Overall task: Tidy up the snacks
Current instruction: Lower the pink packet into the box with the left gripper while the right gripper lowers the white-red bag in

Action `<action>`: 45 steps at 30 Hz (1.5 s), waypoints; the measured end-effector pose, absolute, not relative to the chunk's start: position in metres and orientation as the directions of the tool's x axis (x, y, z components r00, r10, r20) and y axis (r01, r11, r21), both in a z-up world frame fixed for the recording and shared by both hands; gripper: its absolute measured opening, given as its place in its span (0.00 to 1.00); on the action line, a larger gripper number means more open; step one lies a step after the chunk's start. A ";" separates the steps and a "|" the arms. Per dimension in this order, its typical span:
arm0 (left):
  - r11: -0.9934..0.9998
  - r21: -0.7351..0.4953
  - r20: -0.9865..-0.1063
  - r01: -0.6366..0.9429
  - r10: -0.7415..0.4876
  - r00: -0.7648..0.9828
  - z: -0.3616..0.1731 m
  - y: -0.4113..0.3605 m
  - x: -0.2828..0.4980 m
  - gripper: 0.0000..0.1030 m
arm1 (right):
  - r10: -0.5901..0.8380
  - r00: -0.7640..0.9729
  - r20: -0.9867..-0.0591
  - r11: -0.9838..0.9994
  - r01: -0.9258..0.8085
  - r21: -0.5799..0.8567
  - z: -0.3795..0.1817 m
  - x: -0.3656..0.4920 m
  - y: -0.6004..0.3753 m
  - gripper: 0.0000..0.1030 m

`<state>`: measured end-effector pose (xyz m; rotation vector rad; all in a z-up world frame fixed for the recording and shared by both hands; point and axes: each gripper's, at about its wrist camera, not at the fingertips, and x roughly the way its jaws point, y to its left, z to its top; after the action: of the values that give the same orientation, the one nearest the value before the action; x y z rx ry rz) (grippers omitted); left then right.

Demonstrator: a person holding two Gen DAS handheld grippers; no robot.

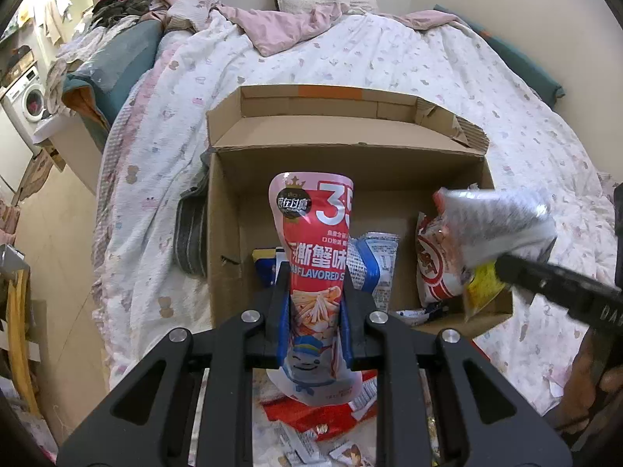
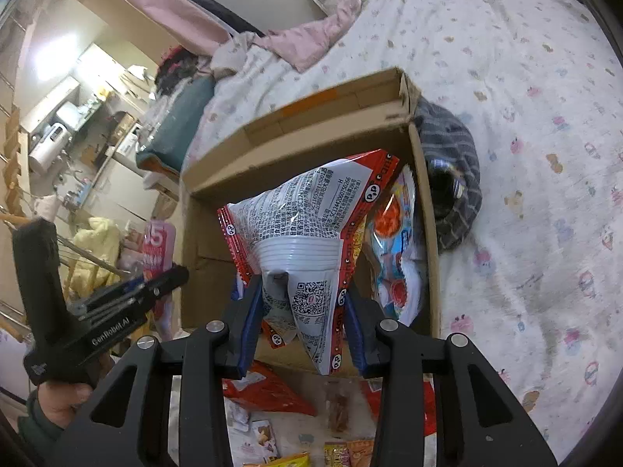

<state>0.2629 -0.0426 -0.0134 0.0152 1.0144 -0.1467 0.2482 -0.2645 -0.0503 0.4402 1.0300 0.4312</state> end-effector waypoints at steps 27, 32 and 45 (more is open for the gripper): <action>0.990 -0.054 -0.853 0.132 -0.115 0.508 -0.027 -0.047 0.267 0.33 | 0.537 0.372 -0.757 0.836 -0.112 0.537 -0.077 0.260 -0.247 0.41; 0.988 -0.054 -0.854 0.145 -0.121 0.507 -0.025 -0.045 0.265 0.42 | 0.537 0.374 -0.756 0.836 -0.116 0.536 -0.076 0.259 -0.246 0.41; 0.994 -0.042 -0.857 0.102 -0.089 0.508 -0.026 -0.042 0.264 0.80 | 0.537 0.374 -0.756 0.836 -0.123 0.534 -0.073 0.259 -0.243 0.42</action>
<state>0.2641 -0.0420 -0.0259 0.0144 1.0317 -0.1152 0.2591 -0.2428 -0.0731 0.4267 1.1142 0.4391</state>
